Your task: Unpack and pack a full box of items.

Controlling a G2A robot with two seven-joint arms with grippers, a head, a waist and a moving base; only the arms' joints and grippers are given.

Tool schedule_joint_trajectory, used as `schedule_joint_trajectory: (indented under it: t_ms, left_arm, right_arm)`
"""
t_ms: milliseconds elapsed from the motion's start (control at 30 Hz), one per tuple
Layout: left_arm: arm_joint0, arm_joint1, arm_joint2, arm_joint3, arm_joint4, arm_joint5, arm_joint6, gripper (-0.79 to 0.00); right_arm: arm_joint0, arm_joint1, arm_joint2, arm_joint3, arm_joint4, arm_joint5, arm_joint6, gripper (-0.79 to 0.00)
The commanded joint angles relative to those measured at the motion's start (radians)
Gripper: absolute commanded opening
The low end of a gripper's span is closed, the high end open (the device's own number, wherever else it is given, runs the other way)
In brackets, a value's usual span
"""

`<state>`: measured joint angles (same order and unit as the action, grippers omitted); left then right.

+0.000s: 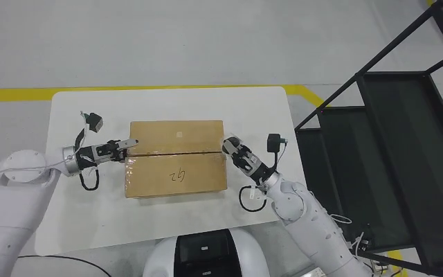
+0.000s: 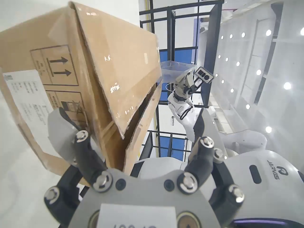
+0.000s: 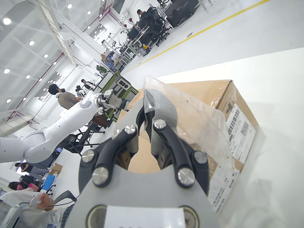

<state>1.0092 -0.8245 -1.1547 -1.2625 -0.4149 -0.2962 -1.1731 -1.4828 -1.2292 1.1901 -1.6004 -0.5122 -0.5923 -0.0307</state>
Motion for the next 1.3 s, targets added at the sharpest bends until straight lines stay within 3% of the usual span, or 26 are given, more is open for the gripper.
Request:
schedule_joint_trajectory:
  t_ms: [0, 300, 533, 700, 800, 900, 1000, 1267]
  left_arm:
    - [-0.017, -0.008, 0.026, 0.009, 0.007, -0.002, -0.006, 0.0]
    - [-0.075, -0.034, 0.079, 0.071, -0.011, -0.015, -0.034, 0.0]
    - [-0.052, -0.018, -0.036, 0.123, -0.168, -0.095, -0.077, 0.0]
    - [0.018, -0.004, -0.117, 0.047, -0.337, -0.138, -0.213, 0.0]
    - [0.047, 0.0, -0.128, -0.043, -0.374, -0.087, -0.264, 0.0]
    - [0.054, 0.0, -0.116, -0.093, -0.373, -0.044, -0.307, 0.0]
    - [0.04, -0.007, -0.084, -0.079, -0.324, -0.046, -0.304, 0.0]
    - [-0.049, -0.036, 0.008, 0.002, -0.184, -0.021, -0.172, 0.0]
  right_arm:
    - [-0.004, 0.0, 0.004, -0.003, -0.005, 0.009, 0.0, -0.785]
    - [-0.031, 0.005, 0.038, -0.008, -0.001, 0.009, -0.001, -0.785]
    - [-0.059, 0.01, 0.078, -0.024, 0.007, 0.008, -0.013, -0.785]
    - [-0.099, 0.015, 0.127, -0.033, 0.005, 0.016, -0.051, -0.785]
    - [-0.12, 0.017, 0.15, -0.033, 0.009, 0.016, -0.061, -0.785]
    - [-0.131, 0.018, 0.162, -0.034, 0.013, 0.012, -0.062, -0.785]
    - [-0.134, 0.018, 0.165, -0.034, 0.015, 0.012, -0.059, -0.785]
    - [-0.138, 0.017, 0.176, -0.026, 0.02, -0.001, -0.066, -0.785]
